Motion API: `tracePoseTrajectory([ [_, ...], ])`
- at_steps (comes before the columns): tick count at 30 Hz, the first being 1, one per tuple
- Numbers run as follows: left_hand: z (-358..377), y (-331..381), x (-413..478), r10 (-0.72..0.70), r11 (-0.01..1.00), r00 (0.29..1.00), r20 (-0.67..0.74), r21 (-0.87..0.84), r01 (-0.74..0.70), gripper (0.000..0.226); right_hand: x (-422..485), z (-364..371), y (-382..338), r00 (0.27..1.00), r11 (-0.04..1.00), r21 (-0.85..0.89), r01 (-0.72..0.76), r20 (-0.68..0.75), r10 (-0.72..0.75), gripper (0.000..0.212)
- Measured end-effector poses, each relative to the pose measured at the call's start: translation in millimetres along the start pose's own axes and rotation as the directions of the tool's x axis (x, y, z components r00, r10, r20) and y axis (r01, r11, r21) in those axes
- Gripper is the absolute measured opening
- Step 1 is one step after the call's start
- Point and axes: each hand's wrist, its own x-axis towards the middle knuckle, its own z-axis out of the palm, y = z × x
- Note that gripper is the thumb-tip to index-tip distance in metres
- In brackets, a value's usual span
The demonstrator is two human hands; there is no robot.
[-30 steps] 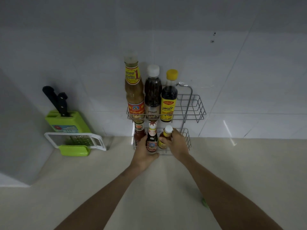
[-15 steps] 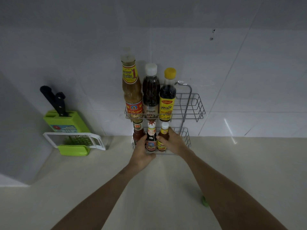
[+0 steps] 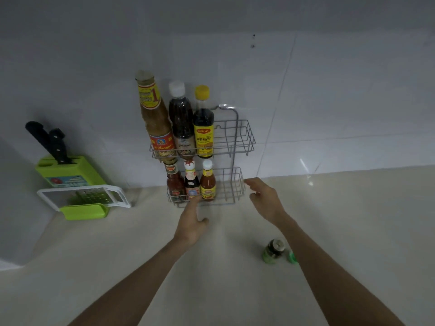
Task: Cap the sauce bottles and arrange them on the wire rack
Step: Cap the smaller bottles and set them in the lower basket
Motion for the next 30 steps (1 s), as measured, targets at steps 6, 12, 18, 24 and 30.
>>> tracePoseTrajectory([
  [6,67.8,9.0,-26.5,0.031,0.994,0.960,0.280,0.090,-0.058,0.070,-87.4,-43.9,73.2,0.987,0.973,-0.184,-0.137,0.057,0.150,0.069],
  [12,129.5,30.3,-44.6,0.047,0.980,0.871,0.490,0.146,-0.135,0.081,-131.2,-42.2,121.9,0.961,0.921,-0.374,-0.107,0.199,0.192,0.050],
  [18,155.0,38.6,-48.3,0.067,0.980,0.880,0.469,0.133,-0.145,0.044,-139.5,-30.5,130.8,0.976,0.907,-0.398,-0.137,0.102,0.192,0.045],
  [24,152.8,30.3,-55.6,0.110,0.993,0.916,0.385,-0.012,-0.114,0.026,-128.8,-44.9,99.3,0.999,0.990,-0.134,-0.035,0.004,0.036,0.044],
  [30,124.0,30.4,-50.9,0.172,0.985,0.954,0.246,-0.050,-0.165,0.027,-108.1,-64.7,52.8,0.976,0.957,-0.192,0.216,0.017,-0.217,0.039],
])
